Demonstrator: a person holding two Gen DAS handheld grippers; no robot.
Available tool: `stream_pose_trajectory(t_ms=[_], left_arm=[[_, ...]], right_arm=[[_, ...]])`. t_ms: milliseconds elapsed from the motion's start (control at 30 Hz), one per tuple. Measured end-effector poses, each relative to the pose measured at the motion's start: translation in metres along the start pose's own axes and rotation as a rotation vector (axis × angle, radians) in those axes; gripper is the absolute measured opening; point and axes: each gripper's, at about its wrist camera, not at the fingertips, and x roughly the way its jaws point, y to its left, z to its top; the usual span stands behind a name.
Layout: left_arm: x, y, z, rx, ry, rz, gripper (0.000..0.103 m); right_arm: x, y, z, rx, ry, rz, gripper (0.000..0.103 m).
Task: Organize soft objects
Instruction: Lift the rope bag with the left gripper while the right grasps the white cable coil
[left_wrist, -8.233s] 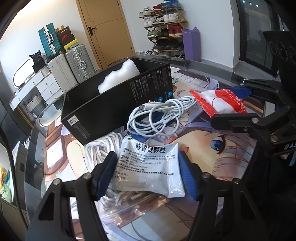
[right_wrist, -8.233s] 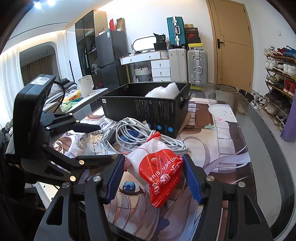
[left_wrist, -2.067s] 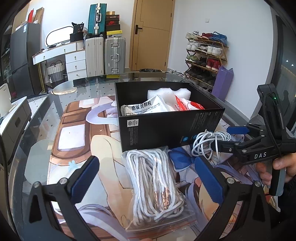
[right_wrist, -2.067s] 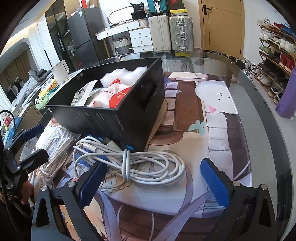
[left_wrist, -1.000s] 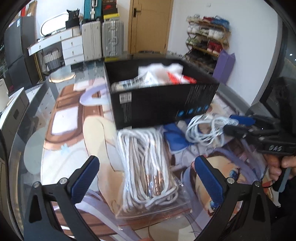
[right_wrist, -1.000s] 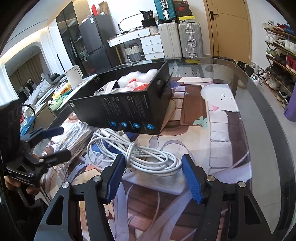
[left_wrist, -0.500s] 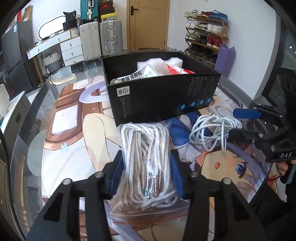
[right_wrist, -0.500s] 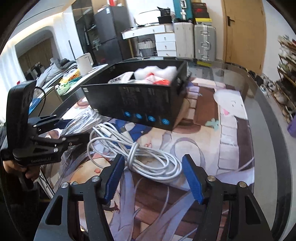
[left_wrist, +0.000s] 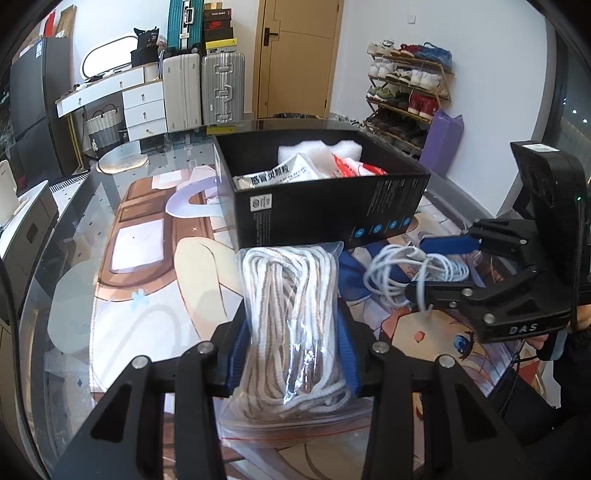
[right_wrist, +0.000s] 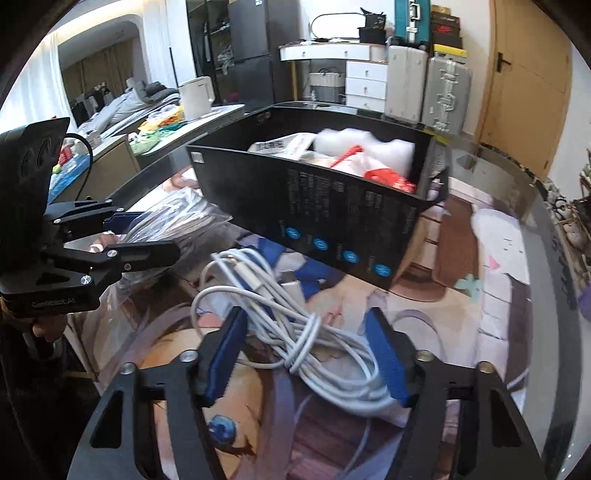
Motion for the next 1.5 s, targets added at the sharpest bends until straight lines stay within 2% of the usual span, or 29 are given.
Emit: stream_pose_trajectory(t_ms=[33,67,100,200,400,833,1100,1500], left_arm=[[-0.002,0.000,0.000,0.000,-0.006,-0.002,0.041],[-0.003,0.000,0.000,0.002,-0.010,-0.001,0.041],[-0.006,0.001,0.001,0.001,-0.017,0.000,0.041],[-0.014,0.004,0.003,-0.007,-0.039,-0.001,0.041],[-0.029,0.008,0.005,-0.013,-0.085,-0.006,0.041],[-0.053,0.011,0.022,-0.052,-0.179,0.010,0.041],[-0.054,0.005,0.042,-0.050,-0.221,0.044,0.041],[-0.046,0.000,0.078,-0.037,-0.266,0.016,0.041]], right_arm=[[-0.001,0.003,0.001,-0.015,0.005,0.011,0.046],[-0.001,0.005,0.001,-0.023,0.004,0.015,0.035],[-0.002,0.008,0.001,-0.028,-0.001,0.013,0.031],[-0.008,0.016,-0.002,-0.043,-0.042,0.026,0.028],[-0.023,0.020,-0.003,-0.019,-0.112,0.045,0.027],[-0.067,0.016,0.017,0.003,-0.242,0.052,0.027],[-0.087,0.009,0.036,0.025,-0.301,0.027,0.027],[-0.097,-0.013,0.066,0.079,-0.363,-0.004,0.027]])
